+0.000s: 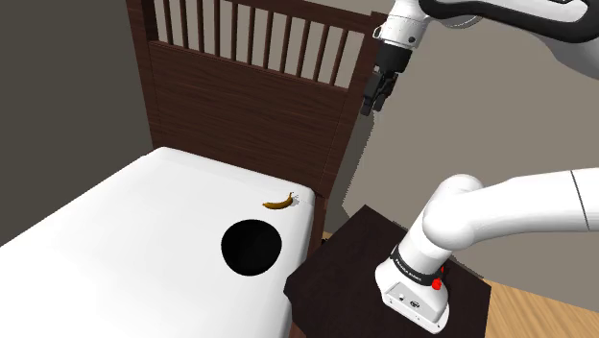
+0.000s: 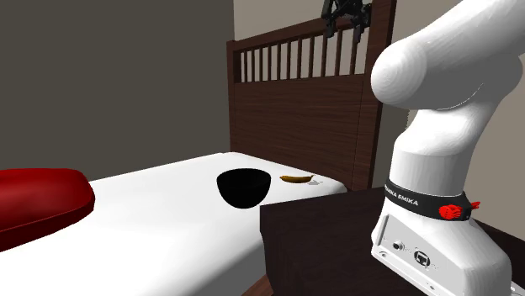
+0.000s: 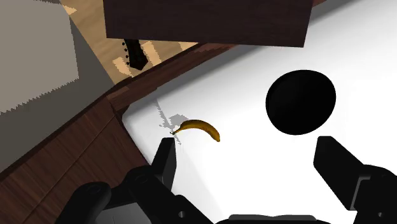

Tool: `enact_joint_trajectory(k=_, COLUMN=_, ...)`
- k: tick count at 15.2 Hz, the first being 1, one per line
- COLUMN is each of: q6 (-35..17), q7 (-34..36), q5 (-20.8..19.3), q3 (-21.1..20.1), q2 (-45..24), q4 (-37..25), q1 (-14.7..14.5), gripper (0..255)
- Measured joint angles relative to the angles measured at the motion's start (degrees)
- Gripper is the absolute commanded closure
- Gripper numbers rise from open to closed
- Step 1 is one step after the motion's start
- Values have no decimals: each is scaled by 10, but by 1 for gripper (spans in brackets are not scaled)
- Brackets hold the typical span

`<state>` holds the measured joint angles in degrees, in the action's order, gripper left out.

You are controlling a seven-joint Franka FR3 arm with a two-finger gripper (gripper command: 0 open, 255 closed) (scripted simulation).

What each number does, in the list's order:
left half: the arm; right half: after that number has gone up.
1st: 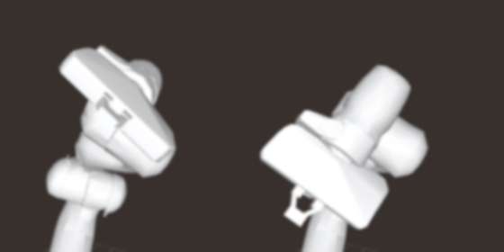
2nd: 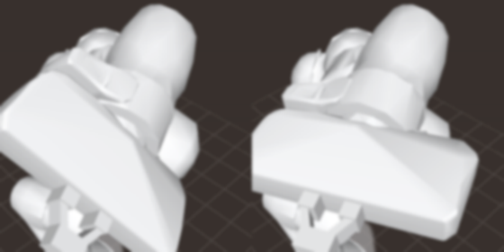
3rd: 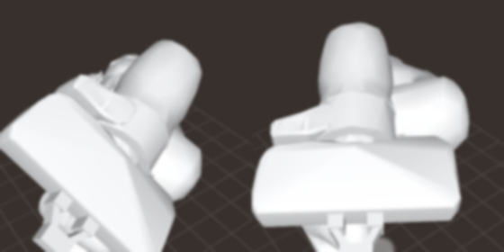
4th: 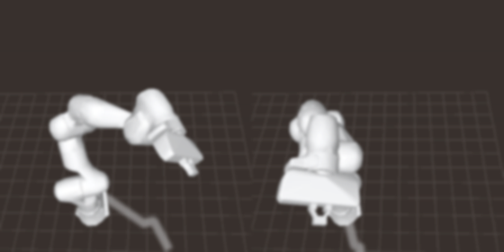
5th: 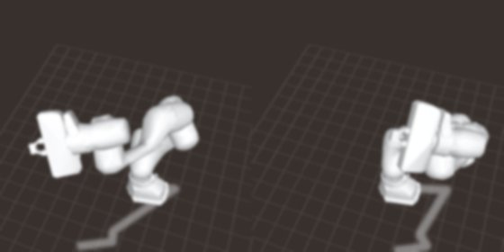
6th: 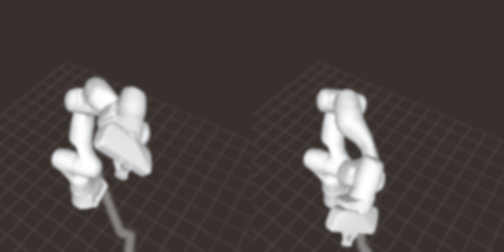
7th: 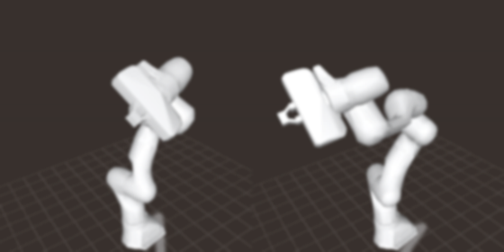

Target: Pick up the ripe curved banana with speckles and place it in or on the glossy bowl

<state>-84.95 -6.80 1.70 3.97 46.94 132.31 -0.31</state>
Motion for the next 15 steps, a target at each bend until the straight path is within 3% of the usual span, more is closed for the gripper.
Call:
enact_joint_trajectory(k=5, q6=-59, q7=-17, q5=1, q3=5, q2=-23, q4=38, q1=-6, gripper=0)
enact_joint_trajectory(k=15, q6=-260, q7=-83, q5=6, q3=29, q2=-145, q4=122, q1=-30, gripper=0)
